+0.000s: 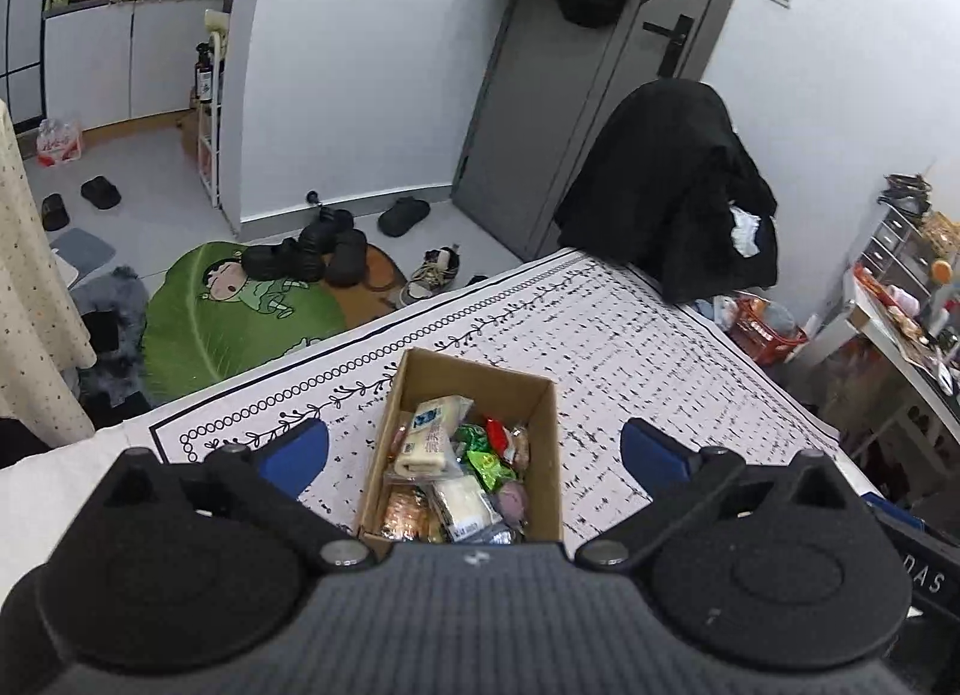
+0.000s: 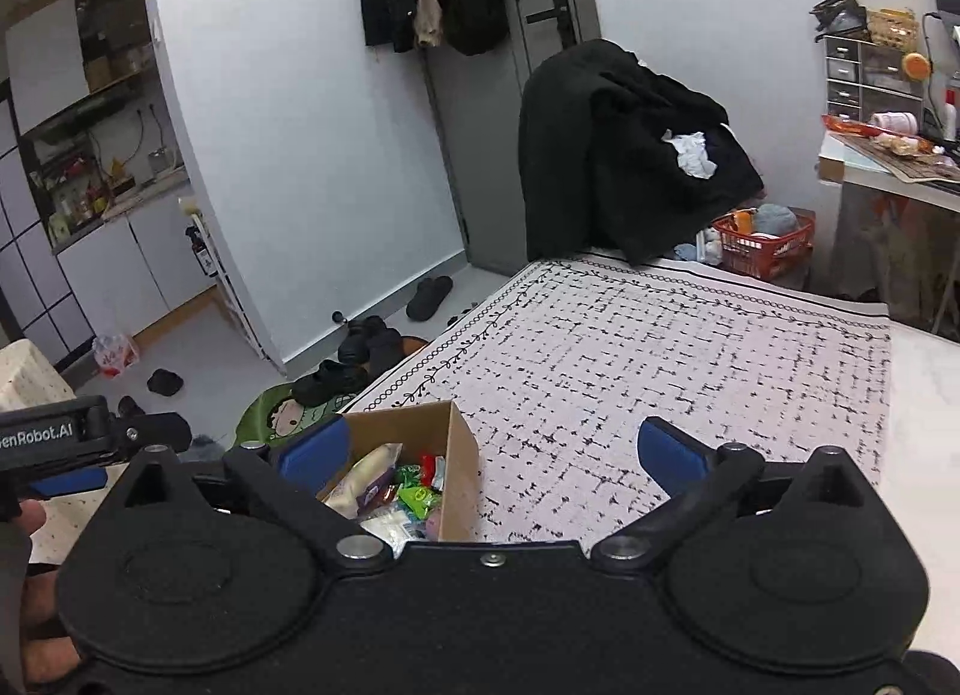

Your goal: Organize snacks

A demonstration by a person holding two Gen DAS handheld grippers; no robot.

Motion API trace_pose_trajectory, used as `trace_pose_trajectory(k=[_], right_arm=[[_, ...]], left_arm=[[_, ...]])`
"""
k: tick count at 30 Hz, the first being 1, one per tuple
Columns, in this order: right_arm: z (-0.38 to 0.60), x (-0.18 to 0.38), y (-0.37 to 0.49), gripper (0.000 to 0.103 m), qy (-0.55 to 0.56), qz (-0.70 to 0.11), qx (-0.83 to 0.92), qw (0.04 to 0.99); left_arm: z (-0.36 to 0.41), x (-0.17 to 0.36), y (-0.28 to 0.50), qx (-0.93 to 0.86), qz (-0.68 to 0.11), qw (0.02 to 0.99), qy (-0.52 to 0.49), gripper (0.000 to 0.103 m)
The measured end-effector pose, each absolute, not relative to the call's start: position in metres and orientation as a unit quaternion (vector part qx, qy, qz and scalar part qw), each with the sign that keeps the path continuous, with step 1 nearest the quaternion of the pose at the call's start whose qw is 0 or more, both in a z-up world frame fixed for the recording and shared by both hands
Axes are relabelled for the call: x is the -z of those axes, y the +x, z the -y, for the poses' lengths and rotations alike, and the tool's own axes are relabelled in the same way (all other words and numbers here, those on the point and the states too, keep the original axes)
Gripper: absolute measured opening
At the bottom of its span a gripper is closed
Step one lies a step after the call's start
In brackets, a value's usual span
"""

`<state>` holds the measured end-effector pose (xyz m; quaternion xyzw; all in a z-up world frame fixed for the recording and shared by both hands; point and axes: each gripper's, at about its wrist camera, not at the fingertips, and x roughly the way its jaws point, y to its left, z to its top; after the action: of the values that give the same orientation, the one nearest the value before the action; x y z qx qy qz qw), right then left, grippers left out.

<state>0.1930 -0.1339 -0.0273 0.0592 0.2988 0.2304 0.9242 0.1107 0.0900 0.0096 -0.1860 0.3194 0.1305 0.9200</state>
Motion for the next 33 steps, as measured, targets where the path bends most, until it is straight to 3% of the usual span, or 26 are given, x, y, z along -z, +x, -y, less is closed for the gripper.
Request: trace_pose_trajectory(k=[33], right_arm=[[0.173, 0.006, 0.087, 0.103, 0.030, -0.303, -0.241, 0.922]], left_arm=[[-0.069, -0.034, -0.010, -0.080, -0.320, 0.938, -0.110, 0.103]])
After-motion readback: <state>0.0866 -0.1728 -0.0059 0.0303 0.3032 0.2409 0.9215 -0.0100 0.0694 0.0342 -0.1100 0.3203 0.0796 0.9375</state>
